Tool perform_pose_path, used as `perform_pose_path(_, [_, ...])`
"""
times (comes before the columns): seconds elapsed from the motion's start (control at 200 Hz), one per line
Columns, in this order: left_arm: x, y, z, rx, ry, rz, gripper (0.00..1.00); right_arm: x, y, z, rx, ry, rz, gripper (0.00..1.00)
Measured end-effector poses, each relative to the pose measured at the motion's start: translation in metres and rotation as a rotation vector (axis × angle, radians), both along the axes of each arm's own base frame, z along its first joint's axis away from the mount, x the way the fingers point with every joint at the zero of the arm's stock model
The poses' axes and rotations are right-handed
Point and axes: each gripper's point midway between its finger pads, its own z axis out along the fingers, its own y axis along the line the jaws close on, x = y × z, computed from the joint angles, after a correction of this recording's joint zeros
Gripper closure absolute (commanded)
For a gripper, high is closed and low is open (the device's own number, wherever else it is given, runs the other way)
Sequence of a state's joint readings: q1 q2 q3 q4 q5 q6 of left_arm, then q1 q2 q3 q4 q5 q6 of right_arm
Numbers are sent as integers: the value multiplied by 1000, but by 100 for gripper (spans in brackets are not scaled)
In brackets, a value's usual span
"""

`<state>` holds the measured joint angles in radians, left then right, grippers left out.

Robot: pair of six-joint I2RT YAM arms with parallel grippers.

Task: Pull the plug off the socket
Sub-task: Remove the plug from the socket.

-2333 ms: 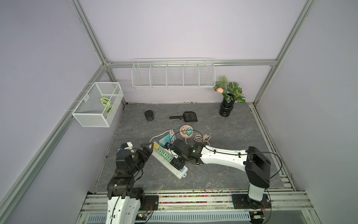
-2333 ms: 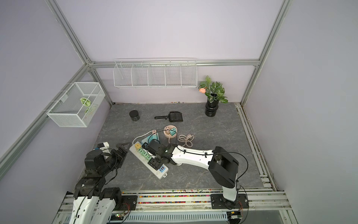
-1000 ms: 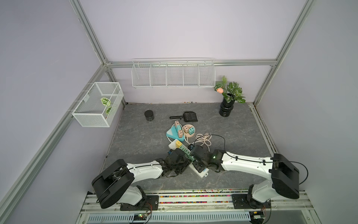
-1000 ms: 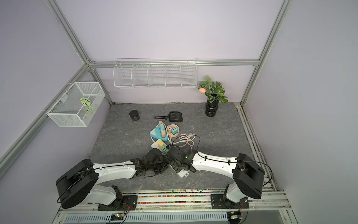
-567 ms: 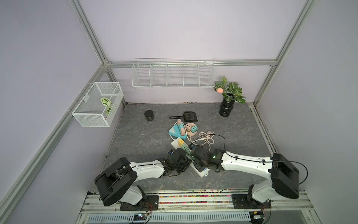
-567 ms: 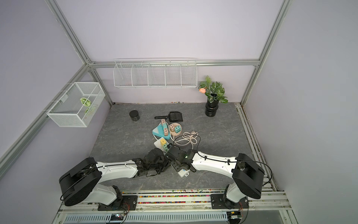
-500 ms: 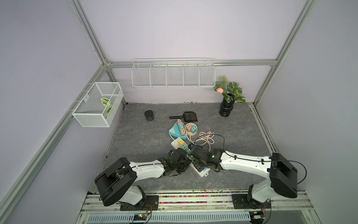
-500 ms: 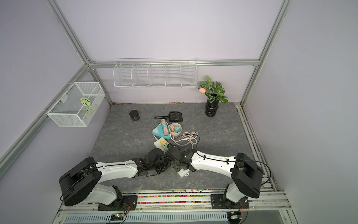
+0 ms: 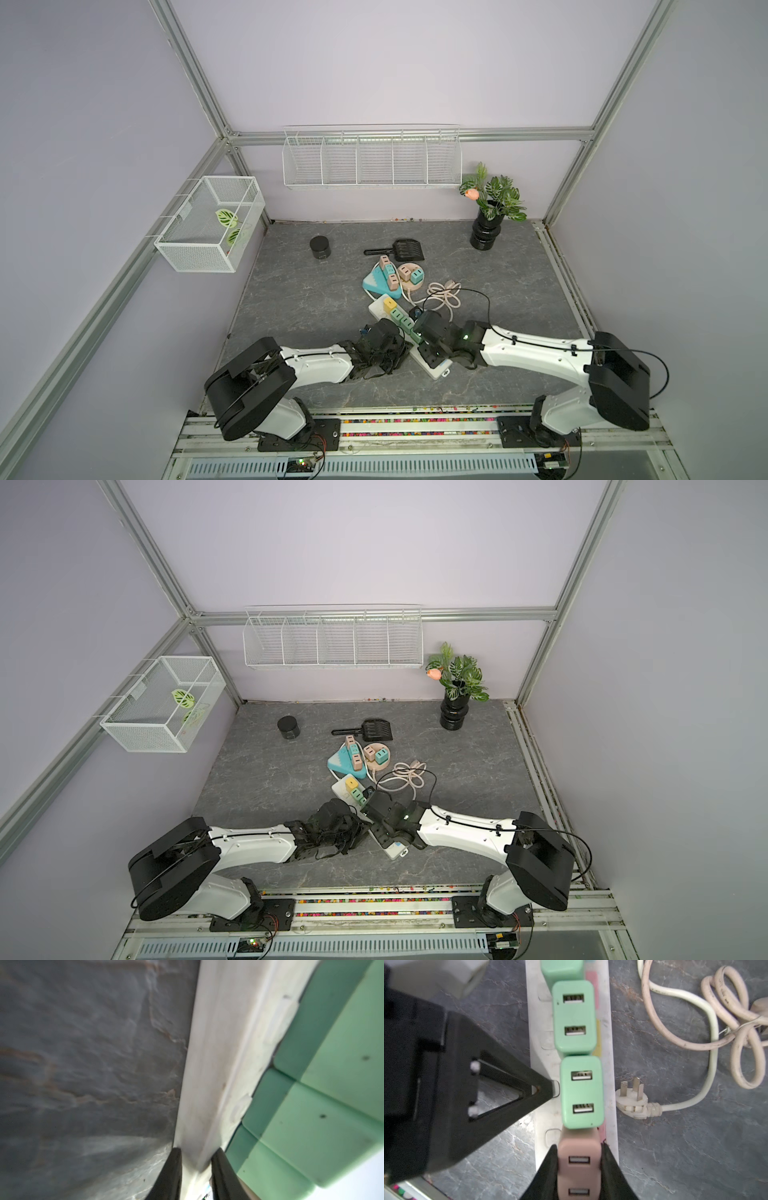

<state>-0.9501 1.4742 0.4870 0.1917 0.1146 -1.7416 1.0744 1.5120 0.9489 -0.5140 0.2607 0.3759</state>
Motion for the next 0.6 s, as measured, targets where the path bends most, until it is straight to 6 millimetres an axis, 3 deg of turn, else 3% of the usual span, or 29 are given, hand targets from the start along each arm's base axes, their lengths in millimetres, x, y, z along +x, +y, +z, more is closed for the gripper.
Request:
perform_pose_path(0.11, [2,-3,-1,-8,1,-3,72,9,-3,0,-90,22,-23,77])
perform_pose_path(0.24, [7,-10,-1,-27,-13,-2,72,18,-15,1,-47,83,-67,77])
perform_pose_path(0.385, [5,-15,0,-47,-12,-19,72,7,-21,5,19,66,-56,77])
perform_pose_path(0.51, [4,-16,0,-47,-5,-25,72,2,-18,15,4,11,-39,77])
perform_pose_path(0.6, [7,-19,2,-50,-7,-26,72,5,-5,28,12,12,-34,77])
